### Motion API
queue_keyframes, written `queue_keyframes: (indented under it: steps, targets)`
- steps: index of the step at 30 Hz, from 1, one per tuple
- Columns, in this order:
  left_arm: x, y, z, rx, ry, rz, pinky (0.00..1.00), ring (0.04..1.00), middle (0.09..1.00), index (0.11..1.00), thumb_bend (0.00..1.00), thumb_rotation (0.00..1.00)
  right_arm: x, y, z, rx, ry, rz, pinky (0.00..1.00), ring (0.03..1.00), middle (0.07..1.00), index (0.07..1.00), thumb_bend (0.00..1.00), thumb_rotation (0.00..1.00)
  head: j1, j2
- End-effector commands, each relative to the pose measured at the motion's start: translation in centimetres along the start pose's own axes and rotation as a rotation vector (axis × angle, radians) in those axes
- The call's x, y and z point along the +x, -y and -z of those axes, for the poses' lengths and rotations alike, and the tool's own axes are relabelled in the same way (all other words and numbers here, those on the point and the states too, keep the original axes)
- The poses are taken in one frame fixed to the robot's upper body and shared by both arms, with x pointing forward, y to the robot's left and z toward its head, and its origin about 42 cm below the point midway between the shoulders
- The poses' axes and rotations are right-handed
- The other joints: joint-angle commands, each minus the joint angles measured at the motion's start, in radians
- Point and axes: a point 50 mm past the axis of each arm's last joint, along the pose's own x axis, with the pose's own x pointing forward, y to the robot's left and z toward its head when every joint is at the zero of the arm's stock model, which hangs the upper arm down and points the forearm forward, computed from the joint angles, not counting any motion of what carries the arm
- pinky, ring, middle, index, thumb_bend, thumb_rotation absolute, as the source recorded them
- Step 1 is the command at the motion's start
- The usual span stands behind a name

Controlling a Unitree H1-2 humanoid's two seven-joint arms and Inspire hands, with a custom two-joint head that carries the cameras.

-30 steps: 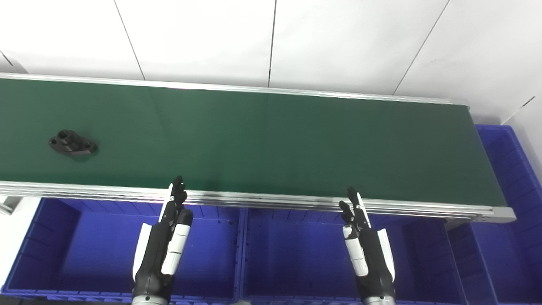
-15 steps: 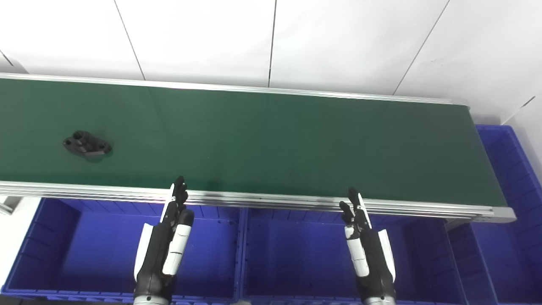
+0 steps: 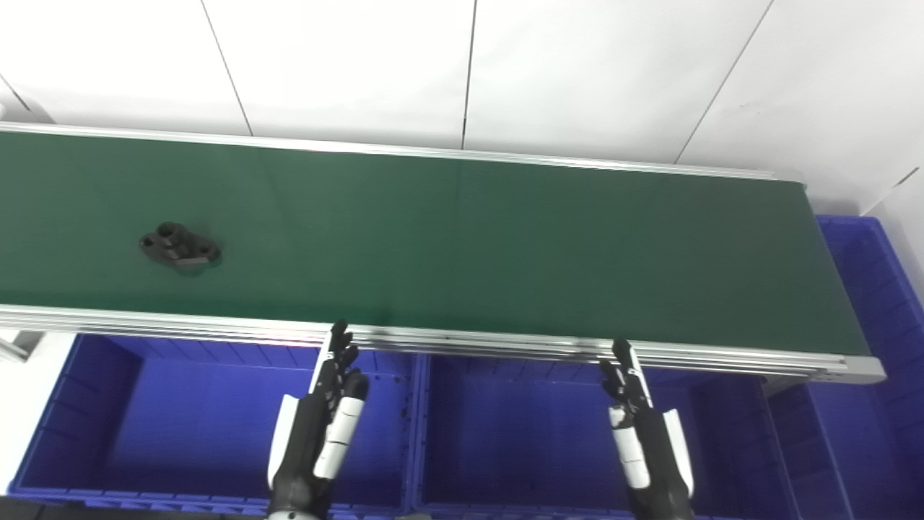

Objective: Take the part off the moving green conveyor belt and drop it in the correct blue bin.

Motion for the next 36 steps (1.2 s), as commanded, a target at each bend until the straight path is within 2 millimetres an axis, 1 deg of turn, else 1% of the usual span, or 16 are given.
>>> queue_keyframes:
  steps: [1,3,5,6,7,10,13,15,17,18,22,28,31,34,35,36]
  targets:
    - [0.4,0.6,-0.8,-0.029,0.065,-0.016,0.90,0.956,0.984,0.995,0.50,0.91,0.2,0.5,-0.7,0.006,0.083,-0.008,0.96,0.969,1.000,1.000,0.85,1.00,0.015,-0.009]
    - [0.5,0.9,-0.6,-0.043,0.068,-0.017,0.91,0.961,0.982,0.985,0.48,0.87,0.3,0.7,-0.5,-0.001,0.085,-0.020,0.96,0.979,1.000,1.000,0.88,1.00,0.028,-0.023]
    - [0.6,1.2,-0.5,-0.039,0.069,-0.018,0.89,0.954,0.975,0.974,0.47,0.85,0.4,1.0,-0.2,-0.010,0.086,-0.030,0.97,0.986,1.000,1.000,0.87,1.00,0.038,-0.039]
    - [0.7,1.3,-0.4,-0.033,0.070,-0.019,0.88,0.946,0.970,0.968,0.47,0.85,0.4,1.1,-0.1,-0.012,0.086,-0.033,0.97,0.989,1.000,1.000,0.86,1.00,0.038,-0.039]
    - [0.8,1.5,-0.3,-0.025,0.070,-0.020,0.88,0.944,0.968,0.966,0.47,0.85,0.5,1.3,0.1,-0.012,0.090,-0.036,0.97,0.990,1.000,1.000,0.86,1.00,0.048,-0.059]
    - [1.1,1.9,0.1,-0.024,0.068,-0.018,0.86,0.929,0.959,0.957,0.47,0.84,0.9,1.7,0.7,-0.013,0.096,-0.040,0.99,0.997,1.000,1.000,0.83,1.00,0.062,-0.083]
    - [1.4,2.2,0.3,-0.022,0.078,-0.019,0.85,0.929,0.959,0.953,0.42,0.80,1.3,2.0,1.1,-0.029,0.101,-0.040,0.99,0.998,1.000,1.000,0.82,1.00,0.071,-0.096]
    - [1.6,2.3,0.5,-0.016,0.087,-0.023,0.81,0.908,0.943,0.939,0.38,0.76,1.6,2.2,1.3,-0.038,0.102,-0.038,0.98,0.995,1.000,1.000,0.82,1.00,0.076,-0.105]
    - [1.8,2.5,0.6,-0.023,0.089,-0.026,0.79,0.905,0.941,0.933,0.38,0.74,1.8,2.3,1.3,-0.046,0.099,-0.035,0.97,0.994,1.000,1.000,0.83,1.00,0.078,-0.112]
    - [2.0,2.5,0.6,-0.029,0.092,-0.028,0.79,0.905,0.941,0.931,0.38,0.73,1.9,2.4,1.3,-0.052,0.098,-0.035,0.97,0.994,1.000,1.000,0.83,1.00,0.080,-0.125]
    - [2.4,2.7,1.1,-0.031,0.103,-0.031,0.81,0.901,0.935,0.929,0.34,0.70,2.1,2.6,1.6,-0.057,0.094,-0.039,0.96,0.989,1.000,1.000,0.82,1.00,0.083,-0.143]
    - [2.6,2.9,1.0,-0.033,0.108,-0.033,0.80,0.903,0.937,0.928,0.34,0.69,2.4,2.6,1.4,-0.073,0.104,-0.039,0.93,0.976,1.000,1.000,0.81,1.00,0.090,-0.130]
    - [2.6,2.9,0.9,-0.022,0.109,-0.036,0.78,0.895,0.928,0.923,0.35,0.68,2.4,2.7,1.1,-0.095,0.111,-0.038,0.93,0.974,1.000,1.000,0.78,0.99,0.087,-0.108]
    - [2.4,2.8,0.7,-0.015,0.111,-0.036,0.77,0.883,0.920,0.918,0.36,0.69,2.5,2.8,0.3,-0.161,0.162,-0.025,0.86,0.928,0.996,0.999,0.74,0.96,0.073,-0.091]
    - [2.4,2.6,0.6,-0.015,0.111,-0.035,0.77,0.883,0.920,0.919,0.37,0.69,2.7,2.8,-0.1,-0.191,0.192,-0.014,0.81,0.891,0.965,0.974,0.77,0.96,0.055,-0.073]
    - [2.4,2.6,0.6,-0.015,0.111,-0.035,0.78,0.884,0.921,0.921,0.37,0.69,2.8,2.8,-0.4,-0.211,0.212,-0.007,0.78,0.872,0.947,0.953,0.78,0.95,0.055,-0.073]
